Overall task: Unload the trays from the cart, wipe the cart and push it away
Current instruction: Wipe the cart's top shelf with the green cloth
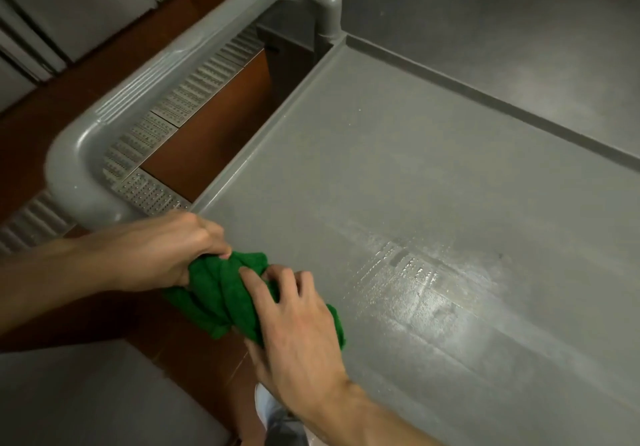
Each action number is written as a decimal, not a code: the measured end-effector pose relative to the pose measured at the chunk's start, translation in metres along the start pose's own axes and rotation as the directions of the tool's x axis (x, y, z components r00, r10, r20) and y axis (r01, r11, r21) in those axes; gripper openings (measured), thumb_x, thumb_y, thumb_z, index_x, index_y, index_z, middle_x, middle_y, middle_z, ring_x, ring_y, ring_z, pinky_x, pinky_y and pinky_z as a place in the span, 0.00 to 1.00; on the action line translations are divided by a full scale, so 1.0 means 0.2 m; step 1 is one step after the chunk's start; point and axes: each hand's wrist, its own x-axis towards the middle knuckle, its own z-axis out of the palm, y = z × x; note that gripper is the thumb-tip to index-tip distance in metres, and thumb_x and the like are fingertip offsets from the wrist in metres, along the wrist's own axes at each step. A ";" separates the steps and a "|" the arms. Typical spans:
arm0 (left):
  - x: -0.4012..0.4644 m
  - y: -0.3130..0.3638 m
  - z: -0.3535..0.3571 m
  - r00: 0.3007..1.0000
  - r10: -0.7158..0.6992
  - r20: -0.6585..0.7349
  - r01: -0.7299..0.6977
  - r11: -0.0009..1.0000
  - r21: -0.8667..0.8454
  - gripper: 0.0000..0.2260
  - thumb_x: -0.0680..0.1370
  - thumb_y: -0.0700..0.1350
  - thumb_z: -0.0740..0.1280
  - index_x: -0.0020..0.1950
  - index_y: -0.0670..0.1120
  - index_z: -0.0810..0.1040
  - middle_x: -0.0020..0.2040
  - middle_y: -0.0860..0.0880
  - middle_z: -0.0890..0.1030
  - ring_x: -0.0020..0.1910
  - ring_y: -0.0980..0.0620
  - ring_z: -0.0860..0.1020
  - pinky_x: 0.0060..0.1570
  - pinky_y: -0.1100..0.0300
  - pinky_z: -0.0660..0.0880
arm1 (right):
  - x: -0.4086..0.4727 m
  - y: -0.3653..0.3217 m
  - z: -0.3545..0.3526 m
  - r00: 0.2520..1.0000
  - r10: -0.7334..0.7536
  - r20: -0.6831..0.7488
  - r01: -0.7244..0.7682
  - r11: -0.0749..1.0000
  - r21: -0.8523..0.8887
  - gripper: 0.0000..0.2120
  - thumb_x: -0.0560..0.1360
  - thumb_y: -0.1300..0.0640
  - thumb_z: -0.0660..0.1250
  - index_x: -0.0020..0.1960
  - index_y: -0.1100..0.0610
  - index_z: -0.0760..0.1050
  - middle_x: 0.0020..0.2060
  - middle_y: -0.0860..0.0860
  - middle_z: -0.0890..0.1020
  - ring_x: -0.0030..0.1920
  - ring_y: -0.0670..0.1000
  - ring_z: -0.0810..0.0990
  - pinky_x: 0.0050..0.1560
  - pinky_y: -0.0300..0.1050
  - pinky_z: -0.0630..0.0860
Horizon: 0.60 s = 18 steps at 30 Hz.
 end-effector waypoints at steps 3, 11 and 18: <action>-0.01 0.01 0.01 0.999 -0.029 -0.036 0.027 0.999 -0.038 0.17 0.68 0.44 0.70 0.55 0.56 0.76 0.47 0.58 0.74 0.46 0.62 0.74 0.47 0.62 0.72 | 0.02 0.05 0.00 1.000 -0.007 -0.020 0.007 1.000 0.009 0.36 0.67 0.48 0.70 0.73 0.49 0.63 0.57 0.51 0.73 0.49 0.53 0.72 0.39 0.45 0.77; 0.18 0.05 -0.01 0.944 -0.007 -0.329 -0.046 0.987 -0.154 0.16 0.70 0.45 0.72 0.57 0.50 0.78 0.49 0.54 0.78 0.46 0.53 0.79 0.45 0.52 0.77 | 0.13 0.35 -0.13 0.994 0.029 -0.105 -0.033 0.999 -0.033 0.38 0.67 0.58 0.72 0.74 0.46 0.64 0.60 0.50 0.73 0.53 0.54 0.70 0.48 0.46 0.75; 0.78 0.17 -0.24 0.800 0.001 -0.600 -0.128 0.977 -0.169 0.20 0.74 0.41 0.69 0.65 0.47 0.75 0.52 0.49 0.78 0.52 0.47 0.75 0.49 0.49 0.75 | 0.36 0.90 -0.35 0.932 0.097 -0.350 -0.123 0.991 -0.052 0.30 0.72 0.61 0.73 0.71 0.52 0.69 0.60 0.52 0.74 0.51 0.54 0.67 0.56 0.46 0.67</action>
